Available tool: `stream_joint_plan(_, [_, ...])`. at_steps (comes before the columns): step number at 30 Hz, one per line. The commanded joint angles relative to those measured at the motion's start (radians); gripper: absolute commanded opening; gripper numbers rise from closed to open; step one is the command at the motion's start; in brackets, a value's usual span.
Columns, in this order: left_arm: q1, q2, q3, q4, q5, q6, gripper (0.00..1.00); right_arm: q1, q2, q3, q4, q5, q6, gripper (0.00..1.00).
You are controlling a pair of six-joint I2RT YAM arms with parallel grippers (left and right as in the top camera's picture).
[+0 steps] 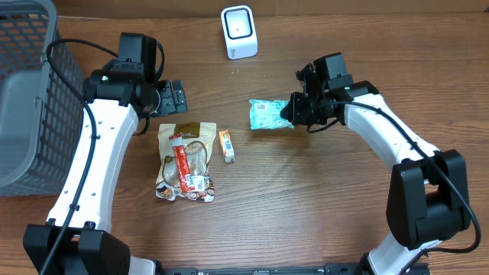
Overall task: Scan the item barcode
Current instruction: 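Lift the teal packet up to the white scanner, then move the teal packet around in front of the scanner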
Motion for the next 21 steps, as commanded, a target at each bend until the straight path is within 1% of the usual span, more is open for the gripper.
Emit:
stream_joint_plan(1, [-0.007, 0.006, 0.018, 0.001, 0.005, -0.014, 1.00, -0.006, -0.027, 0.037, 0.020, -0.045, -0.016, 0.04])
stream_joint_plan(6, [-0.007, 0.006, 0.018, 0.001, 0.005, -0.014, 1.00, -0.005, -0.029, 0.097, 0.000, -0.066, -0.022, 0.04])
stream_joint_plan(13, [-0.007, 0.006, 0.018, 0.001, 0.005, -0.014, 1.00, 0.000, -0.048, 0.293, -0.062, -0.072, -0.090, 0.04])
stream_joint_plan(15, [-0.007, 0.006, 0.018, 0.001, 0.005, -0.014, 1.00, 0.011, -0.050, 0.359, -0.082, -0.017, -0.116, 0.04])
stream_joint_plan(21, [-0.007, 0.006, 0.018, 0.001, 0.005, -0.014, 1.00, 0.059, -0.050, 0.614, -0.146, 0.275, -0.185, 0.03])
